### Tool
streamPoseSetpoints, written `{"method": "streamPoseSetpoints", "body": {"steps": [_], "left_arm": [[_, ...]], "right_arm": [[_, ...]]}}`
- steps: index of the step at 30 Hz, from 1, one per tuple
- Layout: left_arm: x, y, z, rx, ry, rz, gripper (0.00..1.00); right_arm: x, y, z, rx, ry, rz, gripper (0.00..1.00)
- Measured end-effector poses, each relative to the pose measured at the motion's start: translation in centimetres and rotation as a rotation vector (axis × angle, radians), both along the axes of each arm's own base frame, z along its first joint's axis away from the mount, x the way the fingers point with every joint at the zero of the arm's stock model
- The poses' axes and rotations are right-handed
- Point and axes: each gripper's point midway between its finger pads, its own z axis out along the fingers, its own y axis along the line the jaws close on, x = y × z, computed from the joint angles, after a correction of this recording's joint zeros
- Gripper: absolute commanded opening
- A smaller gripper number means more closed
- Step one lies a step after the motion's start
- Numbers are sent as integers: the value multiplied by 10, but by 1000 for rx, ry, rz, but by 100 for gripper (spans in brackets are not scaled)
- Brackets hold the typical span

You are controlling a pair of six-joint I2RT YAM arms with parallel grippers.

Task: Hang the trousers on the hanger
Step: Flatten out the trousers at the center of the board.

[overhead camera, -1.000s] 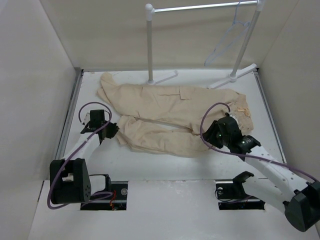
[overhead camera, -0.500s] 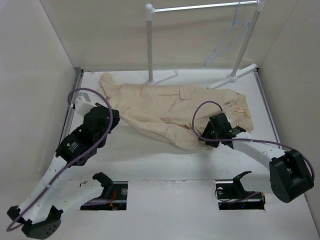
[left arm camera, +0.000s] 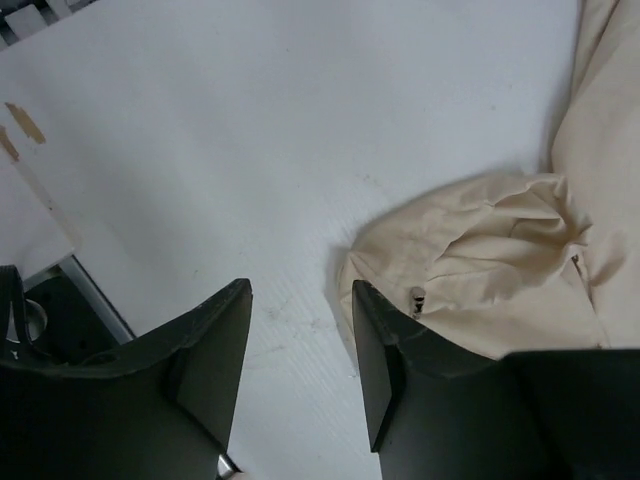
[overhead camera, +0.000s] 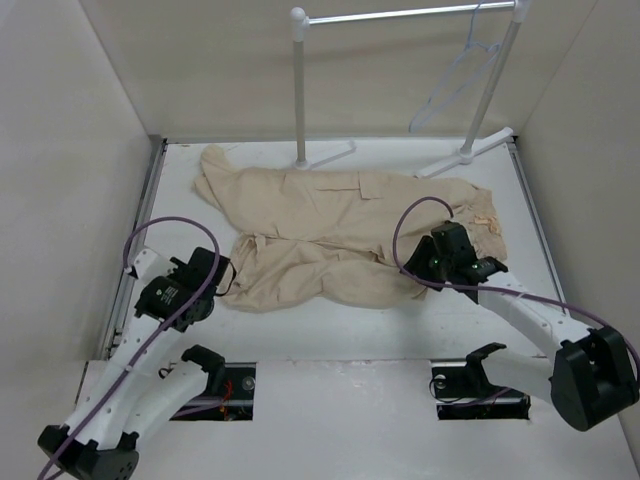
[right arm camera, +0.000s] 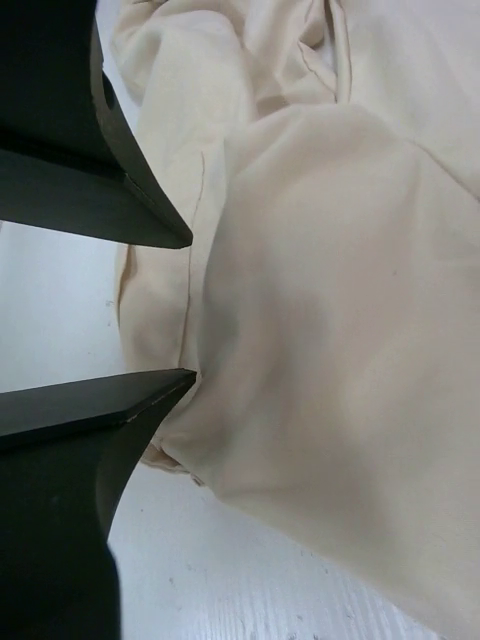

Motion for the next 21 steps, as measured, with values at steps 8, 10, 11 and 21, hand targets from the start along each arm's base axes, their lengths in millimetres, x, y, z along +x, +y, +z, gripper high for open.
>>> {"method": "streamPoseSetpoints", "body": {"steps": [8, 10, 11, 21], "left_arm": [[41, -74, -39, -34, 138, -309, 48], [42, -85, -54, -14, 213, -364, 52], [41, -86, -59, -3, 246, -377, 53], [64, -79, -85, 45, 314, -362, 37]], "right_arm": [[-6, -2, 4, -15, -11, 42, 28], [-6, -1, 5, -12, -10, 47, 35], [-6, 0, 5, -11, -10, 50, 40], [-8, 4, 7, 2, -10, 69, 53]]}}
